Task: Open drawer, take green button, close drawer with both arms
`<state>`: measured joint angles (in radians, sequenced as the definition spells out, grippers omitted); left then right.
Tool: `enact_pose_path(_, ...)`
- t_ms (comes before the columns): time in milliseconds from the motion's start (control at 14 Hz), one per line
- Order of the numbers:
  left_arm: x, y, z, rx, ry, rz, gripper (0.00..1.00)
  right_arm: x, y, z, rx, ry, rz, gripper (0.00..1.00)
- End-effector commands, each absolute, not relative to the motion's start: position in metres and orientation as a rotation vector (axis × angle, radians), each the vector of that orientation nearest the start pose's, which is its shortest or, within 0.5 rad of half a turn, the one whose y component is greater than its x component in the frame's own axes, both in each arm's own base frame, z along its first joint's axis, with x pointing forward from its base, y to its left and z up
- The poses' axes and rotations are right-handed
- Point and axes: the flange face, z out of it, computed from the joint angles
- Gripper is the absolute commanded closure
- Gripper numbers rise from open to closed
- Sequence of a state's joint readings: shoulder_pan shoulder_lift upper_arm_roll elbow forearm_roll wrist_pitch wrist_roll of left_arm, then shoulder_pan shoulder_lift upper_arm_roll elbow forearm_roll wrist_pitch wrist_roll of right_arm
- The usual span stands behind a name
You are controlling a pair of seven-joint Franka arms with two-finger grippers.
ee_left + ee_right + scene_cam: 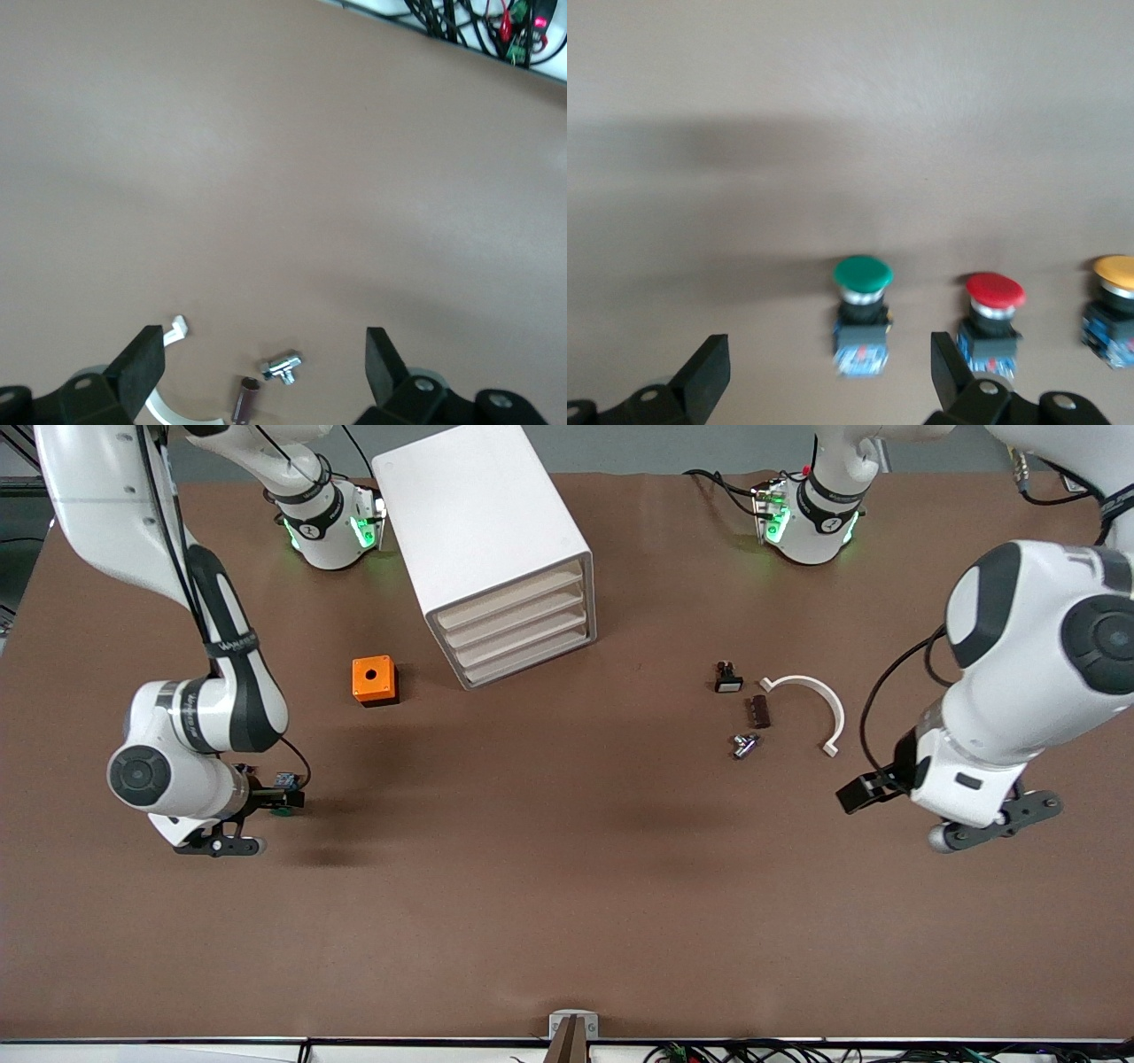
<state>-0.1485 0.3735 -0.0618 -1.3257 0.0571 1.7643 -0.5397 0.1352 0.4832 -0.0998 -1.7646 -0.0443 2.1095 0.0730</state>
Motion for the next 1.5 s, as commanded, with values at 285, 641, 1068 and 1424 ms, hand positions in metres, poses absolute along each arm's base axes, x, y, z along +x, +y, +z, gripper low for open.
enact_pose_path(285, 0.647, -0.071, 0.559, -3.067, -0.374, -0.063, 0.00, 0.591, 0.078, 0.461, -3.206, -0.033, 0.090, 0.00)
enact_pose_path(641, 0.630, -0.068, 0.581, -3.061, -0.378, -0.033, 0.00, 0.569, 0.075, 0.515, -3.194, -0.036, 0.031, 0.00)
enact_pose_path(1068, 0.629, -0.055, 0.583, -3.062, -0.392, -0.016, 0.00, 0.555, 0.039, 0.554, -3.183, 0.038, -0.035, 0.00)
enact_pose_path(1424, 0.607, -0.041, 0.618, -3.076, -0.312, -0.024, 0.00, 0.550, 0.018, 0.576, -3.188, 0.063, -0.097, 0.00)
